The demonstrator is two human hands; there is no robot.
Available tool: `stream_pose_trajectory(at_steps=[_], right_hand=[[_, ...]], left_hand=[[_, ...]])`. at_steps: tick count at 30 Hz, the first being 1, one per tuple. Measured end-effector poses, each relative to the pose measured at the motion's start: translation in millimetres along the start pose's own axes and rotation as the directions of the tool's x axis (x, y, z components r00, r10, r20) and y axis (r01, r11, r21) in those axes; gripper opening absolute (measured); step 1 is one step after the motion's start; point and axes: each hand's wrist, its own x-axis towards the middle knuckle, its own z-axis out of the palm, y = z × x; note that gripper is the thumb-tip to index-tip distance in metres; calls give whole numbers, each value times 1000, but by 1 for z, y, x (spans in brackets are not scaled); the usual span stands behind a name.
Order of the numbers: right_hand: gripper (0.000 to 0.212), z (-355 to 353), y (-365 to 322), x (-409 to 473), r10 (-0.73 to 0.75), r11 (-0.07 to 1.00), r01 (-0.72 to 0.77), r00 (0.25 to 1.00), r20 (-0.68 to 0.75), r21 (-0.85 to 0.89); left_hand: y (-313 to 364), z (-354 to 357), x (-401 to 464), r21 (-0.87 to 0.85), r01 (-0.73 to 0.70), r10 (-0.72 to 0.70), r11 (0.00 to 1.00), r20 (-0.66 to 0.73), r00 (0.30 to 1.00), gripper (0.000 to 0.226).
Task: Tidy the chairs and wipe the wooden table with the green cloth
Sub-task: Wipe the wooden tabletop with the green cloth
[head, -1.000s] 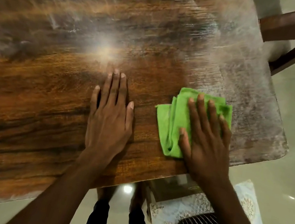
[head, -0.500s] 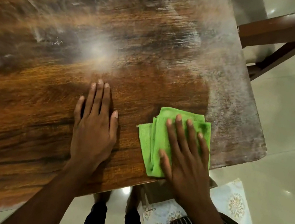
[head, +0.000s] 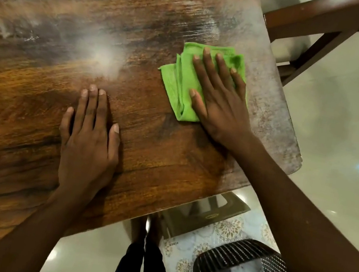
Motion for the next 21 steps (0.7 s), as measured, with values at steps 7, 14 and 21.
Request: stream_pose_trajectory(at_steps=[7,14,21], right_hand=[[66,-12,-16,-122,57,998,-59,995,86,29],[68,-15,-11,-143,60,997,-66,993,102,51],[66,-11,6,-32,44,998,-45,998,37,40]], left_hand=[[1,-3,0,5,-3,3,1000,14,1000,67],[2,-3,1,11,-12,11,1000,10,1000,68],[3,-1,0,33,-27,27,999,-1,1000,68]])
